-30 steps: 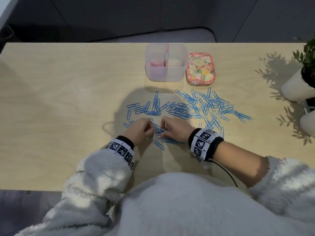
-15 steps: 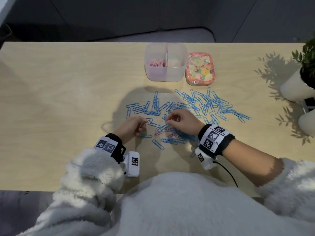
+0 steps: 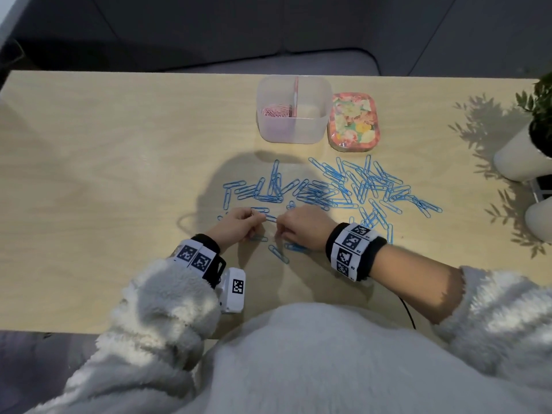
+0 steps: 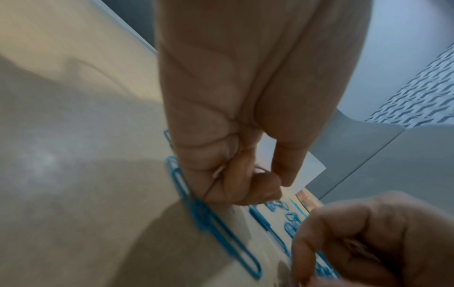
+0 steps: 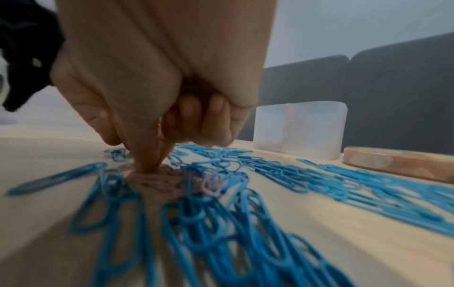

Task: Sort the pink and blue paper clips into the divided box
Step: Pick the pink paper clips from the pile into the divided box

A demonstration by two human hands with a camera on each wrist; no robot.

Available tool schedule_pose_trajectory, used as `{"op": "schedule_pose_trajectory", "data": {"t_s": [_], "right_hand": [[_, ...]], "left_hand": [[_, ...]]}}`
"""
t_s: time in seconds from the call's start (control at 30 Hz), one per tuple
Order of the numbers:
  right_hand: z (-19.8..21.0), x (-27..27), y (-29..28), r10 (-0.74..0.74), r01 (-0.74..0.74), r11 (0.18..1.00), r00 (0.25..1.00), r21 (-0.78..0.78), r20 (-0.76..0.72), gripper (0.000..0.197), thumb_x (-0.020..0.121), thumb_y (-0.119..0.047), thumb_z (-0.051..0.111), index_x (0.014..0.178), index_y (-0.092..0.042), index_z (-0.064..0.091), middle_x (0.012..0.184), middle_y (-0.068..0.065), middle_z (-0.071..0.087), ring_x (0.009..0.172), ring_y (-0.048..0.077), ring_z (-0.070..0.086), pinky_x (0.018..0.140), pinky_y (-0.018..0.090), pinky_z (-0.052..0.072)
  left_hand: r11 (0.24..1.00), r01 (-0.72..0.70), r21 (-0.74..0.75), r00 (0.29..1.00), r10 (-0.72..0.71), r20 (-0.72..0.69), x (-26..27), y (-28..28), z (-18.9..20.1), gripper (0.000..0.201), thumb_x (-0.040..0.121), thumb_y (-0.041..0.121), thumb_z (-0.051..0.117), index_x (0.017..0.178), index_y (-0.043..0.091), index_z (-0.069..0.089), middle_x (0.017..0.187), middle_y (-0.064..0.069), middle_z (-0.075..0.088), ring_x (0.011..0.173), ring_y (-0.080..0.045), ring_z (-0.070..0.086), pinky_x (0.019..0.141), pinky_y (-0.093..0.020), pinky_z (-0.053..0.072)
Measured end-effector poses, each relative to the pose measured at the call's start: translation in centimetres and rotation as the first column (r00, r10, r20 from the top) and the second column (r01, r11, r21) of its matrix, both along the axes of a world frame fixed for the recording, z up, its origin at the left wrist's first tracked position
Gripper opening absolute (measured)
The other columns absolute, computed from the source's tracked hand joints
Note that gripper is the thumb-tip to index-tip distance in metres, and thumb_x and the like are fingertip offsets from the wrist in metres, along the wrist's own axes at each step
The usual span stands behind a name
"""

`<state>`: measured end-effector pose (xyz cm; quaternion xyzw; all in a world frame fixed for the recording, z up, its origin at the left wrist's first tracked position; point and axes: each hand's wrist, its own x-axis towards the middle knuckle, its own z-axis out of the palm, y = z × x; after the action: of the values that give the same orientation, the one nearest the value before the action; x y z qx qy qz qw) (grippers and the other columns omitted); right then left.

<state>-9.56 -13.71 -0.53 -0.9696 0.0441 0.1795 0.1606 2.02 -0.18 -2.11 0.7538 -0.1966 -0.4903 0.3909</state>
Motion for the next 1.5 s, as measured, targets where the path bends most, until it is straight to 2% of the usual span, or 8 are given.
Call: {"op": "schedule_pose_trajectory", "data": {"t_s": [0.27, 0.4, 0.57, 0.8, 0.9, 1.03, 1.33, 1.5], "right_hand": [[0.0, -0.9, -1.4, -0.168, 0.184, 0.95, 0.982, 0.253, -0.082, 0.011, 0.086, -0.02, 0.058, 0.087, -0.009, 0.058, 0.095, 0.01, 0.066, 0.087, 0.027, 0.059, 0.064, 0.027, 0.037], [1.8, -0.9, -4.6, -0.414, 0.357, 0.793, 0.91, 0.493, 0.006, 0.009, 0.084, -0.011, 0.06, 0.078, -0.006, 0.057, 0.07, 0.0, 0.053, 0.063, 0.013, 0.045, 0.057, 0.021, 0.03], [3.5, -0.4, -8.6, -0.478, 0.386, 0.783, 0.875, 0.487, 0.077, 0.007, 0.086, -0.008, 0.061, 0.086, -0.001, 0.062, 0.065, -0.009, 0.049, 0.063, 0.012, 0.044, 0.054, 0.009, 0.035], [5.9, 5.0, -12.3, -0.573, 0.454, 0.745, 0.811, 0.489, 0.121, 0.009, 0.089, -0.006, 0.054, 0.085, -0.001, 0.06, 0.07, 0.0, 0.052, 0.055, -0.003, 0.049, 0.055, 0.009, 0.036], [6.5, 9.1, -13.3, -0.649, 0.504, 0.725, 0.729, 0.47, 0.219, 0.017, 0.088, -0.009, 0.051, 0.087, 0.006, 0.058, 0.078, 0.01, 0.053, 0.073, 0.019, 0.05, 0.068, 0.029, 0.039], [7.5, 13.6, -12.7, -0.616, 0.479, 0.772, 0.725, 0.418, 0.308, 0.011, 0.089, -0.011, 0.046, 0.082, -0.008, 0.054, 0.084, 0.005, 0.054, 0.079, 0.018, 0.048, 0.065, 0.025, 0.032], [7.0, 14.6, -11.7, -0.627, 0.485, 0.703, 0.768, 0.521, 0.132, 0.052, 0.089, 0.001, 0.031, 0.138, -0.015, 0.038, 0.132, 0.015, 0.048, 0.118, 0.026, 0.049, 0.09, 0.032, 0.049], [6.3, 13.1, -12.4, -0.73, 0.464, 0.444, 0.684, 0.766, 0.009, 0.057, 0.086, 0.014, 0.03, 0.139, -0.007, 0.034, 0.121, 0.012, 0.043, 0.119, 0.019, 0.044, 0.091, 0.033, 0.05]], "left_hand": [[0.995, 0.06, -0.084, 0.952, -0.032, 0.306, 4.4, -7.0, 4.7, 0.013, 0.096, 0.015, 0.045, 0.093, 0.01, 0.057, 0.067, 0.003, 0.048, 0.059, -0.009, 0.042, 0.056, -0.018, 0.035], [0.985, 0.041, -0.167, 0.922, 0.027, 0.385, 7.1, -12.4, 6.9, 0.024, 0.091, 0.023, 0.049, 0.067, 0.016, 0.051, 0.068, -0.003, 0.052, 0.066, -0.019, 0.047, 0.061, -0.027, 0.038], [0.967, -0.091, -0.24, 0.916, 0.176, 0.36, 9.4, -17.5, 5.7, 0.036, 0.084, 0.03, 0.05, 0.102, 0.0, 0.062, 0.101, -0.024, 0.063, 0.098, -0.037, 0.062, 0.094, -0.047, 0.049], [0.957, -0.122, -0.262, 0.914, 0.211, 0.346, 9.9, -19.0, 5.4, 0.027, 0.077, 0.03, 0.037, 0.051, 0.023, 0.033, 0.058, -0.001, 0.032, 0.069, -0.02, 0.039, 0.067, -0.033, 0.034], [0.946, -0.121, -0.302, 0.919, 0.221, 0.325, 9.5, -17.8, 6.6, 0.022, 0.084, 0.031, 0.039, 0.068, 0.023, 0.051, 0.079, -0.009, 0.052, 0.084, -0.02, 0.049, 0.082, -0.035, 0.043], [0.878, -0.211, -0.429, 0.866, 0.371, 0.334, 8.6, -14.8, 7.3, 0.028, 0.095, 0.011, 0.041, 0.109, 0.0, 0.063, 0.117, -0.012, 0.062, 0.105, -0.015, 0.053, 0.088, -0.014, 0.041], [0.966, -0.075, -0.249, 0.871, 0.185, 0.455, 4.3, -6.6, 3.6, 0.023, 0.089, 0.006, 0.049, 0.109, 0.012, 0.059, 0.117, -0.005, 0.052, 0.109, -0.013, 0.044, 0.089, -0.028, 0.04], [0.984, 0.103, -0.145, 0.898, -0.029, 0.439, 1.3, -5.2, 2.7, 0.015, 0.09, 0.01, 0.052, 0.1, 0.017, 0.061, 0.108, -0.003, 0.059, 0.102, -0.015, 0.053, 0.085, -0.027, 0.043]]}}
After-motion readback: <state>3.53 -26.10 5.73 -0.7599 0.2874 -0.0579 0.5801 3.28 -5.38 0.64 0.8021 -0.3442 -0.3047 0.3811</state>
